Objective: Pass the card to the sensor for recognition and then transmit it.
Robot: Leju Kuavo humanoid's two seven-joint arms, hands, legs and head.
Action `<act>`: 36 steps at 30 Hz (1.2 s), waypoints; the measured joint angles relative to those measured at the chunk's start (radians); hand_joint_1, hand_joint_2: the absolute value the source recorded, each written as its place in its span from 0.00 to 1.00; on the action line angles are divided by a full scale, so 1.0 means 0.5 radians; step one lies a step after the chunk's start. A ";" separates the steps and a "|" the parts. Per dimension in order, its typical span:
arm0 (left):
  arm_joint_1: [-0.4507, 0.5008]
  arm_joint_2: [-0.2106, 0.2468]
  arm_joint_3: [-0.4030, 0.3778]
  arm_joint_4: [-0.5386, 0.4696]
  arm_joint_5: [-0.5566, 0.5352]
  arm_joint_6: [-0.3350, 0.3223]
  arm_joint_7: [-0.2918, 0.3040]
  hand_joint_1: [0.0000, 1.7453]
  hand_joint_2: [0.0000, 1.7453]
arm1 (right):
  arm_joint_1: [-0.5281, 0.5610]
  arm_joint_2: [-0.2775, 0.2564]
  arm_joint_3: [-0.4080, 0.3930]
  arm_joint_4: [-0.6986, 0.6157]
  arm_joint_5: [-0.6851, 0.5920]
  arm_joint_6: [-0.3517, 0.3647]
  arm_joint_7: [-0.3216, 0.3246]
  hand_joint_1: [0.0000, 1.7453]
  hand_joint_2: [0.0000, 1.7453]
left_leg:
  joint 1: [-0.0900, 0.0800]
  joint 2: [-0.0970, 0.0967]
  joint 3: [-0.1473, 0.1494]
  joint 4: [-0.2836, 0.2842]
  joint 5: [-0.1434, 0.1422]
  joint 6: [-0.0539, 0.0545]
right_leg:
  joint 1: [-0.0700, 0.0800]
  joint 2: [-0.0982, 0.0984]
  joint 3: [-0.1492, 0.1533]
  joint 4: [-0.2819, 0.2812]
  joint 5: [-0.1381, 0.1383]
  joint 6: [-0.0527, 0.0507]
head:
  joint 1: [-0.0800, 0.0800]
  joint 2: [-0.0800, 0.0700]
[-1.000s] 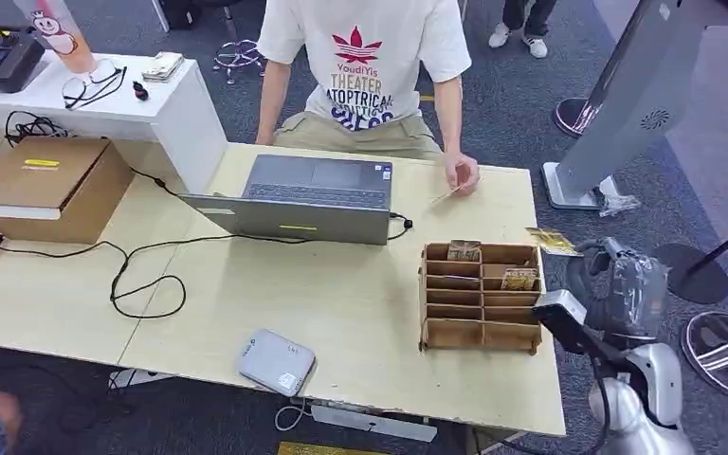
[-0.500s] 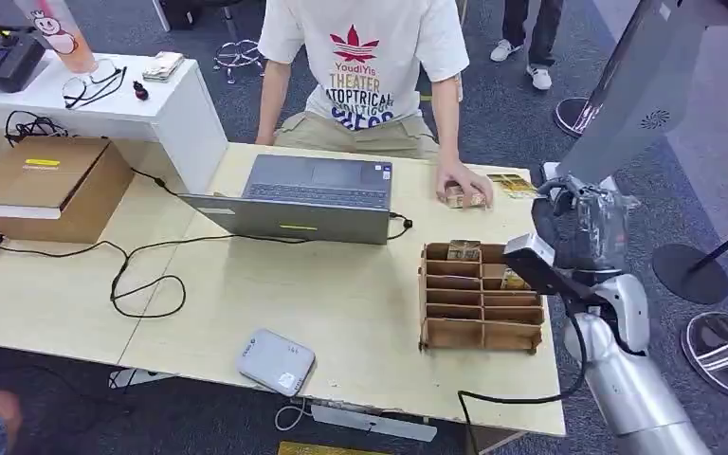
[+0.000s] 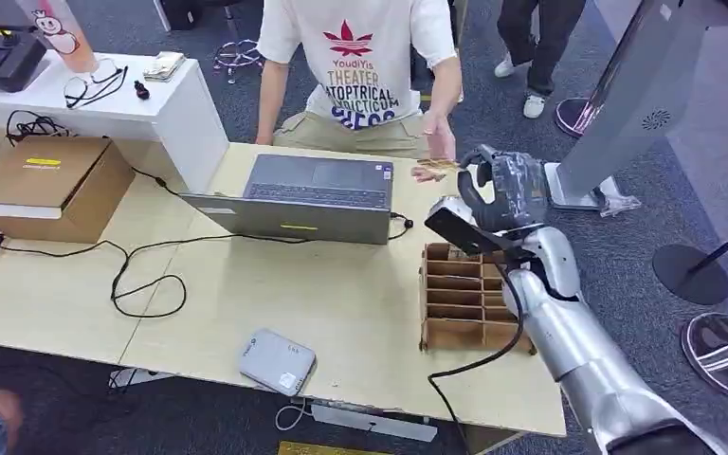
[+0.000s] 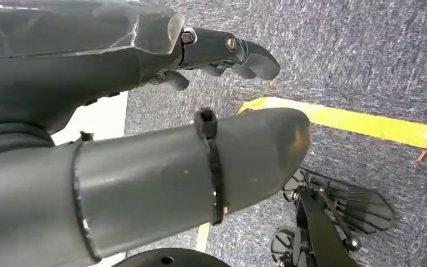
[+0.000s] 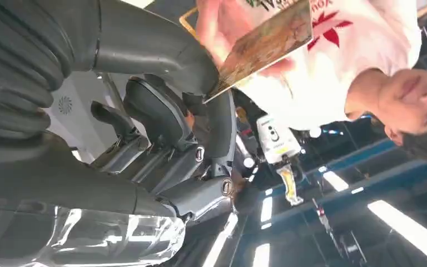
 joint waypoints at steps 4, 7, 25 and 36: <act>-0.009 -0.005 -0.024 0.000 -0.017 0.014 0.002 0.00 0.00 | -0.011 0.044 0.037 0.090 0.016 -0.003 0.011 1.00 1.00 | 0.000 0.000 0.000 0.000 0.000 0.000 | 0.000 0.000 0.000 0.000 0.000 0.000 | 0.000 0.000; -0.013 -0.011 -0.030 0.000 -0.018 0.018 0.006 0.00 0.00 | -0.011 0.069 0.057 0.131 0.034 -0.005 0.020 1.00 1.00 | 0.000 0.000 0.000 0.000 0.000 0.000 | 0.000 0.000 0.000 0.000 0.000 0.000 | -0.001 0.000; -0.013 -0.028 -0.031 0.000 -0.012 0.056 0.002 0.00 0.00 | 0.003 0.122 0.117 0.236 0.099 -0.034 0.053 0.00 1.00 | 0.000 0.000 0.000 0.000 0.000 0.000 | 0.000 0.001 -0.001 0.000 0.000 0.000 | 0.000 0.000; -0.012 -0.044 -0.031 0.000 0.013 0.089 -0.003 0.00 0.00 | 0.254 0.090 0.101 -0.174 -0.029 -0.186 -0.072 0.00 1.00 | 0.000 0.001 -0.001 0.000 0.000 0.000 | 0.000 0.002 -0.003 0.000 0.000 0.000 | -0.001 0.000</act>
